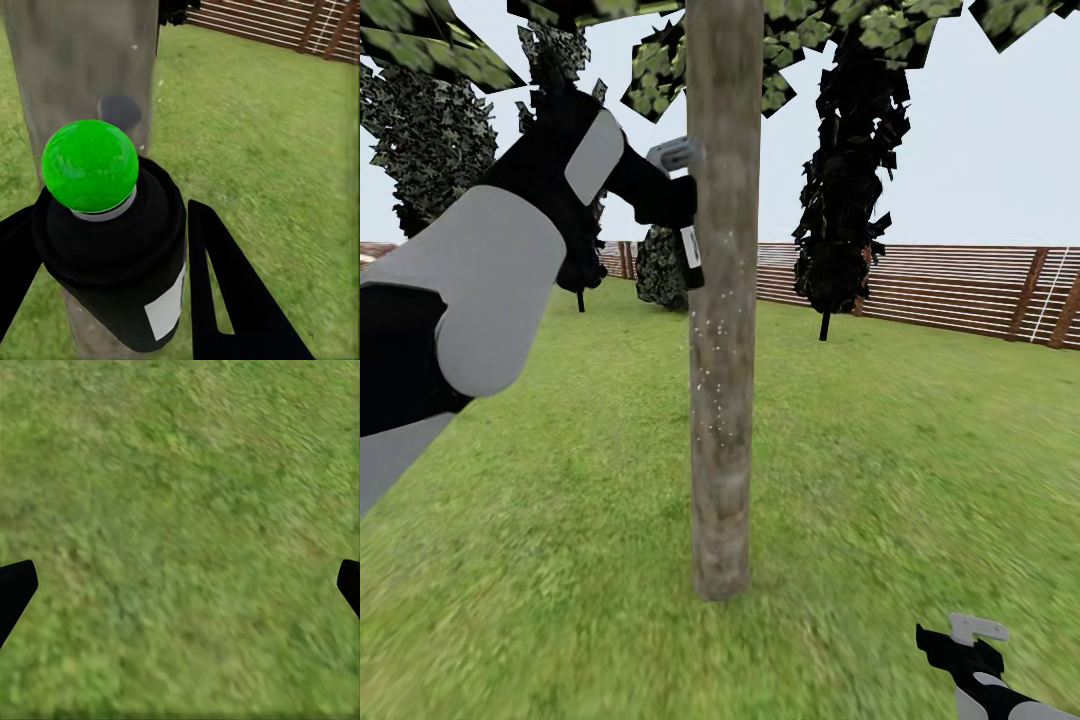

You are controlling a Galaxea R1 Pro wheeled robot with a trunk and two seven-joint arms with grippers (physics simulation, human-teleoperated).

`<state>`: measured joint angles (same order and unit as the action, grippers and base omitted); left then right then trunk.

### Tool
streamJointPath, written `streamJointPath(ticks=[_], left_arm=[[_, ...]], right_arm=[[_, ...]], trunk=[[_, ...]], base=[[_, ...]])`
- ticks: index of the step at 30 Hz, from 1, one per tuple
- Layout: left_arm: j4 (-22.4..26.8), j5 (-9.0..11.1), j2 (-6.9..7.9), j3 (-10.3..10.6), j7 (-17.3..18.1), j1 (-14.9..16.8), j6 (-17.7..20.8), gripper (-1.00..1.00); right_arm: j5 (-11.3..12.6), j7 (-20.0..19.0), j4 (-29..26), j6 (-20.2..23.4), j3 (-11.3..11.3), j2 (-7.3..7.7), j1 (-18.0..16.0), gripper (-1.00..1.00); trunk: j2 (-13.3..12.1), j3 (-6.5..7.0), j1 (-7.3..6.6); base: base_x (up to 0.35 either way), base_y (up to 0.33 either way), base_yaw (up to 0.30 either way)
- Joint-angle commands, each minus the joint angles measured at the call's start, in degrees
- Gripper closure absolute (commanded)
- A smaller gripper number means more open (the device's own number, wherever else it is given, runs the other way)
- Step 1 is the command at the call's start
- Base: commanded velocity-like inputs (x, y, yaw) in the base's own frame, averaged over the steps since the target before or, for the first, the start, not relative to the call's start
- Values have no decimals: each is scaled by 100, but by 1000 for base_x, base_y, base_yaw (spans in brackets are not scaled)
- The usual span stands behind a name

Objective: In the garden, pick up the pesticide atomizer on the floor and spray pesticide onto both trees until each tree trunk is fully covered.

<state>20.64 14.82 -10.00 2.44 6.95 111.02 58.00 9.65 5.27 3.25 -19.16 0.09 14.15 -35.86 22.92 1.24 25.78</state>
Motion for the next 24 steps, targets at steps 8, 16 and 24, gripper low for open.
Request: streamJointPath(ticks=[8, 16, 24], left_arm=[[59, 668, 0, 2, 4, 50, 1, 100], [301, 635, 24, 10, -13, 51, -22, 100], [357, -491, 243, 23, -20, 51, -27, 100]], right_arm=[[1, 0, 0, 0, -1, 0, 0, -100], [-1, 0, 0, 1, 0, 0, 0, -100], [-6, 0, 0, 0, 0, -8, 0, -100]], trunk=[[0, 0, 0], [0, 0, 0], [0, 0, 0]], base=[[0, 0, 0], [0, 0, 0], [0, 0, 0]])
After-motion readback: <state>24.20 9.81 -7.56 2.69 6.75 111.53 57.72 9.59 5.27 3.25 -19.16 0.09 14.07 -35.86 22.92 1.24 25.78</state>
